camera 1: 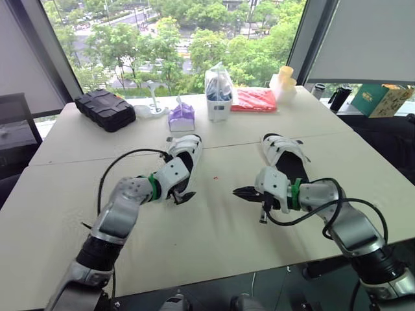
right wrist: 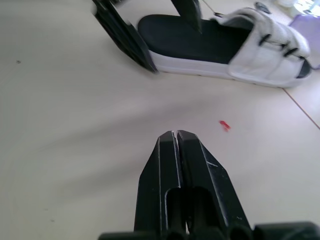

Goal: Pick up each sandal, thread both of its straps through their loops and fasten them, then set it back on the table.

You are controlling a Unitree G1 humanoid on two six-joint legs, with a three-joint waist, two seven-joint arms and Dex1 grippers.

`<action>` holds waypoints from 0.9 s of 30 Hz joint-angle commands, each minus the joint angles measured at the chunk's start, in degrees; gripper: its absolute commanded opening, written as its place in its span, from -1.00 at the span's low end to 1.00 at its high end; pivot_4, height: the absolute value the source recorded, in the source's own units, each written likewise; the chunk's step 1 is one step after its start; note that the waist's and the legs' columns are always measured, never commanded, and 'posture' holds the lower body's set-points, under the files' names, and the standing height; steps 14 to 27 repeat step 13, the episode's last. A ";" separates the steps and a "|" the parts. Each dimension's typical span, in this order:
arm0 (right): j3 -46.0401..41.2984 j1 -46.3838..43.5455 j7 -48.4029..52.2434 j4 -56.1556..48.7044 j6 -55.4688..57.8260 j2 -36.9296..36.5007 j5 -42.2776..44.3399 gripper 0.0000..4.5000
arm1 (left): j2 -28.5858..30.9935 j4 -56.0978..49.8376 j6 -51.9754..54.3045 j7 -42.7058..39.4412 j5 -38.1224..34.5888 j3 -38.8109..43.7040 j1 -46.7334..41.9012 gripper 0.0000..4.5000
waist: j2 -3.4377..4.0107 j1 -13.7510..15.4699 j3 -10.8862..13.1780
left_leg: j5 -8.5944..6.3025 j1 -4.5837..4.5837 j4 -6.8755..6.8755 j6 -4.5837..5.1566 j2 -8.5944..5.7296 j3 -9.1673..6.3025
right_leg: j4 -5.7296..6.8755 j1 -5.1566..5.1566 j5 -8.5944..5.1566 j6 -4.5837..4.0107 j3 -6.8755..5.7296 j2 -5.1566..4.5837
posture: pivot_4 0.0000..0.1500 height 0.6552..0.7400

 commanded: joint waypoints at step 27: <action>-10.04 -6.00 2.32 4.62 -1.73 -6.99 2.98 -1.00 | 7.60 -23.03 18.23 -1.96 -27.22 20.85 10.88 0.97 | 0.03 0.05 0.03 | 0.00 0.00 -0.03 0.00 0.02 0.04 | -0.03 -0.01 -0.01 -0.03 0.05 -0.01 | 1.00 1.00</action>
